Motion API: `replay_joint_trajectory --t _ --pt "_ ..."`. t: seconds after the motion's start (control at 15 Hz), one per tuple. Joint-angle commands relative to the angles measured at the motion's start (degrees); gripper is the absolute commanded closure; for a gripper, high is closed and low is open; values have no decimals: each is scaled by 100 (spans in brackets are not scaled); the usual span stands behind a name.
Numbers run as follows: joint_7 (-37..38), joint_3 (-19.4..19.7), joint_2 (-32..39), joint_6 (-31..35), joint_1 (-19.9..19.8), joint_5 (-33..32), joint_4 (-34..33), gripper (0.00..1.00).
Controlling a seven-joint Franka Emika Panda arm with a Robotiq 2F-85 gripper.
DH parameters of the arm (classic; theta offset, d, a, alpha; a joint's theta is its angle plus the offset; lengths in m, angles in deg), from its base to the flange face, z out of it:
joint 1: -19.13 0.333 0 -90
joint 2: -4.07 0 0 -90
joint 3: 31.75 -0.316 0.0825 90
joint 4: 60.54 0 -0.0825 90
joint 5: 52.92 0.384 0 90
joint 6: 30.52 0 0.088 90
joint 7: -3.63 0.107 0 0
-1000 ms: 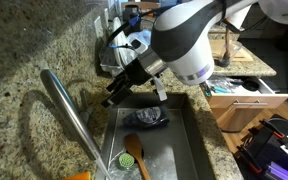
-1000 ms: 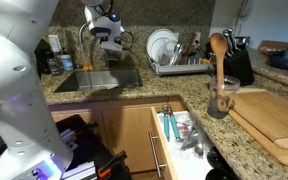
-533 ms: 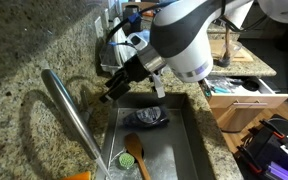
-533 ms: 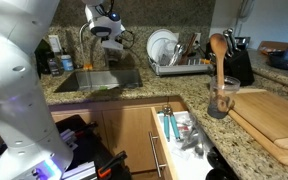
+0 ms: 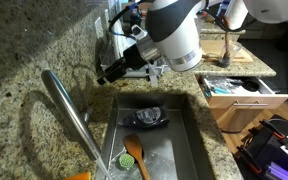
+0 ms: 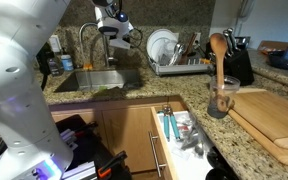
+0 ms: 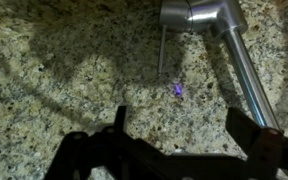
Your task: Close the tap
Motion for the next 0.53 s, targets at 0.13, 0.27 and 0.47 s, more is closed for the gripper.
replay_joint_trajectory --t 0.13,0.27,0.47 --pt "130 115 183 -22 7 -4 -195 0" --pt "109 164 396 -47 13 -50 -402 0" --pt "150 198 278 -18 8 -17 -260 0"
